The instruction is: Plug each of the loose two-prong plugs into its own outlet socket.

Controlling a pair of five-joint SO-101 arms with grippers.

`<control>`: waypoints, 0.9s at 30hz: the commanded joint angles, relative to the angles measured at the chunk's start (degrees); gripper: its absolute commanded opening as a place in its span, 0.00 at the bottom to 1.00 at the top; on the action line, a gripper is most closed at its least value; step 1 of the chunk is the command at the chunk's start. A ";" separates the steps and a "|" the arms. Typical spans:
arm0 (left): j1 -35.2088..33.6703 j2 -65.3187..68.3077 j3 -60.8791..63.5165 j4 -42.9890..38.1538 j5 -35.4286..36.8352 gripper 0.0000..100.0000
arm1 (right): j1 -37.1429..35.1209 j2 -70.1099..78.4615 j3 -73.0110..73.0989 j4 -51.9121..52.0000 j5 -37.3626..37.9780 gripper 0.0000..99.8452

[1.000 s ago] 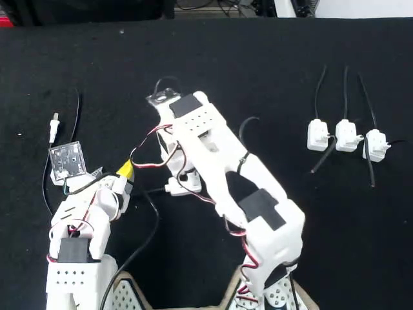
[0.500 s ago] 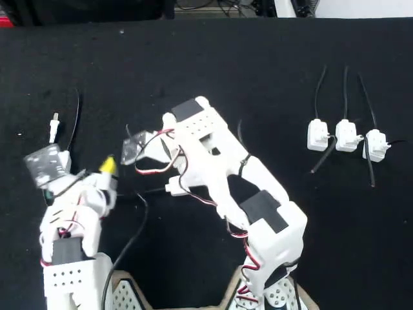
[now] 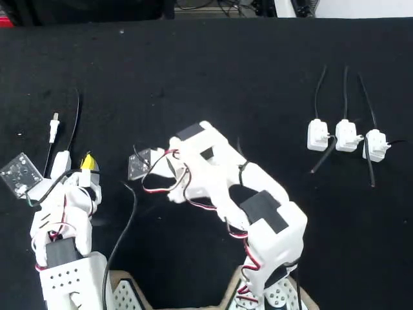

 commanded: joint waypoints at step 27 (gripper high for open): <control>3.30 -0.44 -2.86 -1.32 -1.49 0.23 | 8.44 -8.92 -25.71 23.74 -24.53 0.33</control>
